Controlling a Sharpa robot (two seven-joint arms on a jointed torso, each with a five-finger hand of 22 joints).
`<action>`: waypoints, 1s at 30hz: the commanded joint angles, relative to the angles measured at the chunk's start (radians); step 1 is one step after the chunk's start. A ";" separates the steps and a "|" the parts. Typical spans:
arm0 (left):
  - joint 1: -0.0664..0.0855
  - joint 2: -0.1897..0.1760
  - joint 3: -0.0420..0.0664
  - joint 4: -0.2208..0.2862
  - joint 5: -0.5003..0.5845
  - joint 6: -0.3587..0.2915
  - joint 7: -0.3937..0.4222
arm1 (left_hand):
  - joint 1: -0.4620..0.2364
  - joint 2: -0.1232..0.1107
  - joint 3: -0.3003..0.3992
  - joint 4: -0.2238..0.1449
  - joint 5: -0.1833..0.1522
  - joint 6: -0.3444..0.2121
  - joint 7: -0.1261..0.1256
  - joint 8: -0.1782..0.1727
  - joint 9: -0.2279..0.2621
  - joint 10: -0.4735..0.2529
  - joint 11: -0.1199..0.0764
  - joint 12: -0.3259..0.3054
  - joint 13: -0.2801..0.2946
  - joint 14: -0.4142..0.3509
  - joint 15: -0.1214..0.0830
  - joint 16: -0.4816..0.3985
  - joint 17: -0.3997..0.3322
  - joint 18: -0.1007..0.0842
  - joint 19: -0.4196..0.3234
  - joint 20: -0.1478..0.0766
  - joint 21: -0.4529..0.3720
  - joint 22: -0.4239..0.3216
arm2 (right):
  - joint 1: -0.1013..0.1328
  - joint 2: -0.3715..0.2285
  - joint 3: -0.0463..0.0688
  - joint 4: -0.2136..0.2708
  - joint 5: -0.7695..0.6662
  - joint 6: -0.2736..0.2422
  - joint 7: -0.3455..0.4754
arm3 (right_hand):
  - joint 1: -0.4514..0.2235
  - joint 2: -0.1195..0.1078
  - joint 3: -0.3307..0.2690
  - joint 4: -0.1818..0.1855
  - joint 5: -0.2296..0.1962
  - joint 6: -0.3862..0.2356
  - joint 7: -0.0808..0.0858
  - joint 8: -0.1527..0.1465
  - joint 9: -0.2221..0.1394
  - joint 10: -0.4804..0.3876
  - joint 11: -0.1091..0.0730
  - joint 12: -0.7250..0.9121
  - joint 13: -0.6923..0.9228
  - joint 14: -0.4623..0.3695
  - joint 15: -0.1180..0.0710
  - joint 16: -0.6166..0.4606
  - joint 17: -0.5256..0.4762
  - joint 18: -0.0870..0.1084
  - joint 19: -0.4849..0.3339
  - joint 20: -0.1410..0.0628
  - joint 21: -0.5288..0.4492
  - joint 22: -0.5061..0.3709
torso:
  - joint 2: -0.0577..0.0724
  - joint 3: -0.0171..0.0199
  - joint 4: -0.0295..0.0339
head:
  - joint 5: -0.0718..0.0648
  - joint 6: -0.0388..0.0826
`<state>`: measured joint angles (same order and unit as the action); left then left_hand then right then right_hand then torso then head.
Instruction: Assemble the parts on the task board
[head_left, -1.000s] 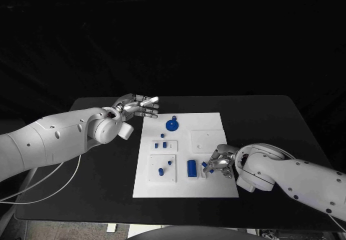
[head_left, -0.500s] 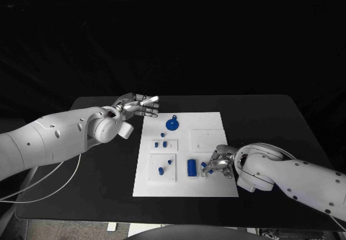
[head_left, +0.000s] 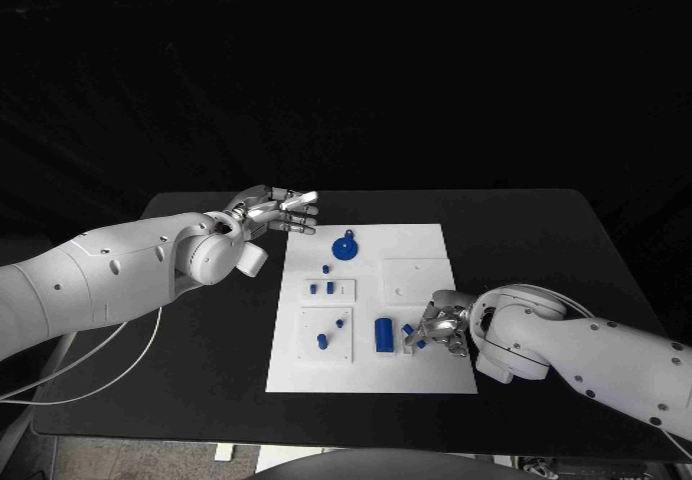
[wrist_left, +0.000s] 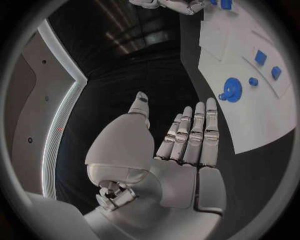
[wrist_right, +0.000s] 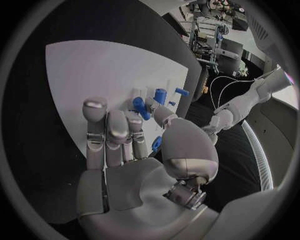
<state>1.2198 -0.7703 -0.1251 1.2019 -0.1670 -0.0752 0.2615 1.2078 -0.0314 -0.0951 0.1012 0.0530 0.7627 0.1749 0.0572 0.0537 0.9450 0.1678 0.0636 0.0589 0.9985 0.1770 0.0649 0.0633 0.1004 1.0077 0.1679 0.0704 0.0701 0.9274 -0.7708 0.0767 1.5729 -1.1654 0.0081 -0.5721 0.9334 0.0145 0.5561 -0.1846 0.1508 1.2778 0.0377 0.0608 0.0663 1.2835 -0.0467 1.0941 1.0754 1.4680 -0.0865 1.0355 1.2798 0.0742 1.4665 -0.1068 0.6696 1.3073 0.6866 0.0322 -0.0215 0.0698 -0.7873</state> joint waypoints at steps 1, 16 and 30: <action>0.001 0.000 0.001 0.003 -0.005 0.007 0.003 | 0.000 -0.004 0.005 0.003 -0.004 0.001 0.000 -0.002 0.001 -0.002 0.001 -0.003 -0.001 -0.005 0.000 -0.004 -0.001 0.008 0.006 -0.003 -0.001 0.000 | -0.006 0.001 -0.006 -0.006 -0.015 0.048 -0.029 | -0.001 0.012 -0.002 0.008 -0.006 0.009 -0.009 0.002 -0.001 -0.001 0.000 -0.005 -0.001 0.008 -0.002 0.002 -0.001 -0.014 0.051 -0.004 0.001 0.033 | 0.000 0.0005 0.0001 | 0.001 0.000; 0.001 -0.001 0.000 0.003 -0.005 0.008 0.003 | -0.001 -0.003 0.005 0.004 -0.004 0.001 0.000 -0.002 0.001 -0.003 0.001 -0.003 -0.001 -0.005 0.000 -0.004 -0.001 0.008 0.006 -0.003 -0.001 0.000 | -0.007 0.010 -0.008 -0.020 -0.026 0.087 -0.047 | -0.022 0.005 -0.005 0.023 -0.014 0.007 -0.009 0.002 -0.001 -0.003 0.001 -0.007 -0.001 0.007 -0.001 0.002 0.000 -0.014 0.051 -0.004 0.003 0.034 | 0.000 0.0006 0.0000 | 0.004 -0.003; 0.001 -0.002 0.000 0.003 -0.007 0.008 0.002 | 0.002 -0.003 0.005 0.001 -0.004 0.001 0.000 -0.002 0.001 -0.003 0.001 -0.003 -0.001 -0.005 0.000 -0.004 -0.001 0.008 0.006 -0.003 -0.001 0.000 | -0.009 0.014 -0.011 -0.026 -0.044 0.119 -0.060 | -0.038 -0.021 -0.028 0.034 0.011 0.002 -0.009 0.002 -0.001 -0.009 0.002 -0.014 -0.006 0.005 -0.001 -0.004 -0.003 -0.014 0.050 -0.003 -0.006 0.032 | 0.000 0.0006 -0.0008 | 0.004 -0.008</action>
<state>1.2199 -0.7732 -0.1252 1.2026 -0.1699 -0.0752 0.2587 1.2078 -0.0315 -0.0951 0.1012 0.0530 0.7627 0.1749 0.0572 0.0537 0.9450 0.1678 0.0636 0.0589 0.9985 0.1770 0.0649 0.0633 0.1004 1.0077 0.1679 0.0704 0.0700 0.9300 -0.7545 0.0752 1.5552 -1.1902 0.0526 -0.5846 0.8986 -0.0038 0.5335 -0.1488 0.1524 1.2881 0.0285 0.0697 0.0675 1.2813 -0.0443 1.0863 1.0702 1.4671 -0.0856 1.0356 1.2786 0.0756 1.4665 -0.1067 0.6696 1.3073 0.6866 0.0328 -0.0218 0.0745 -0.7940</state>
